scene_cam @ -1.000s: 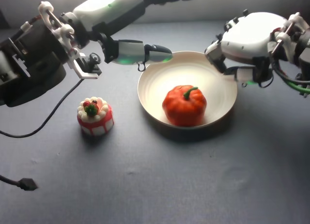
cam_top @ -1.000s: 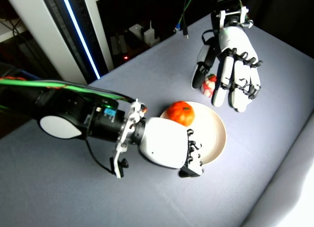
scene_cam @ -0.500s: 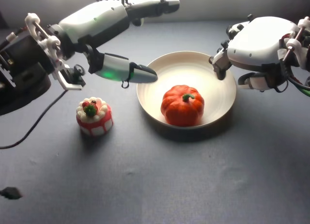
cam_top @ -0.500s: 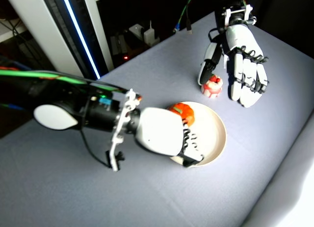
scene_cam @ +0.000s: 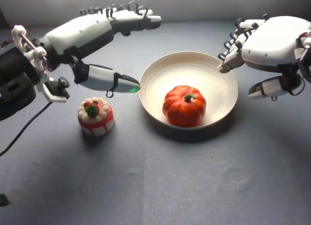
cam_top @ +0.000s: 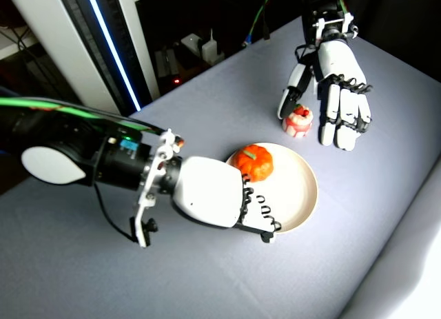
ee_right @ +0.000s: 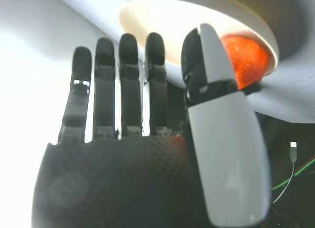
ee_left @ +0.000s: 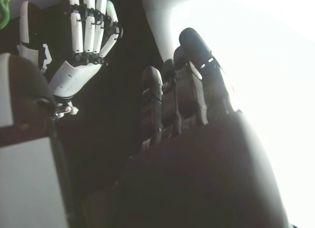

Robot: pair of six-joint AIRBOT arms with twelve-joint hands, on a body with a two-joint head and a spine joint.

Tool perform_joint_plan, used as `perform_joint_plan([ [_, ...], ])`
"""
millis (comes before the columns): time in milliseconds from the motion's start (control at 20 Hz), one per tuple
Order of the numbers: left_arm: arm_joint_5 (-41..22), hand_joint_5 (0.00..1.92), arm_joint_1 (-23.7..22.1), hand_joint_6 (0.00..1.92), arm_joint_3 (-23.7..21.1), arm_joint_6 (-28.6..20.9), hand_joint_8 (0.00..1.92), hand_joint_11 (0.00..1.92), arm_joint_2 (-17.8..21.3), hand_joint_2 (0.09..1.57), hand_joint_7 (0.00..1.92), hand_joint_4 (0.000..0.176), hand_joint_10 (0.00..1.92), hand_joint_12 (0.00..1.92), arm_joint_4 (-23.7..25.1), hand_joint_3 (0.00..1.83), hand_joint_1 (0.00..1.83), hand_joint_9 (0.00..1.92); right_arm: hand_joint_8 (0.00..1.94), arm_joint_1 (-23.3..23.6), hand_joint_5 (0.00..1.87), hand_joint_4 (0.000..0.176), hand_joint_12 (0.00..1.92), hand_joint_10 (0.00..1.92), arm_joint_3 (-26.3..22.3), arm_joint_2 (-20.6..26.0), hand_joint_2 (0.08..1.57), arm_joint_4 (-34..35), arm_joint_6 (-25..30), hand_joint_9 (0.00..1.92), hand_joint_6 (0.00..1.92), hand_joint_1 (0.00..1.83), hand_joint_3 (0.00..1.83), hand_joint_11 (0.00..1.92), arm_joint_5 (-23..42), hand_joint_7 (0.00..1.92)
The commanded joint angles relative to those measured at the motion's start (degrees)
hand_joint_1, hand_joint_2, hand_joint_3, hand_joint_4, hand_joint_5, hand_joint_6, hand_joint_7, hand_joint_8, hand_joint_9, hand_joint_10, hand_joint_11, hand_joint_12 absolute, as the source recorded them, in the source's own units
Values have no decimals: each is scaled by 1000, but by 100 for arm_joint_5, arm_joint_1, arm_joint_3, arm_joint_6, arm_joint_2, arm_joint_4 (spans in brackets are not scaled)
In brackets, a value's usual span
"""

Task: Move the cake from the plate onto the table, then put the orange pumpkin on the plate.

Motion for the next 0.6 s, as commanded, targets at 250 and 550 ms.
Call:
perform_joint_plan([
  [250,-459,197,295,2,8,-16,0,0,210,904,92,0,11,1192,-478,0,1056,146,0,103,209,0,511,0,-288,286,1058,-204,-50,105,0,777,0,0,498,113],
  [550,-523,181,712,0,-80,-16,6,0,383,914,79,0,13,998,-847,0,1027,104,1,103,163,72,628,4,-552,510,1018,-229,-96,111,0,496,0,0,465,78],
])
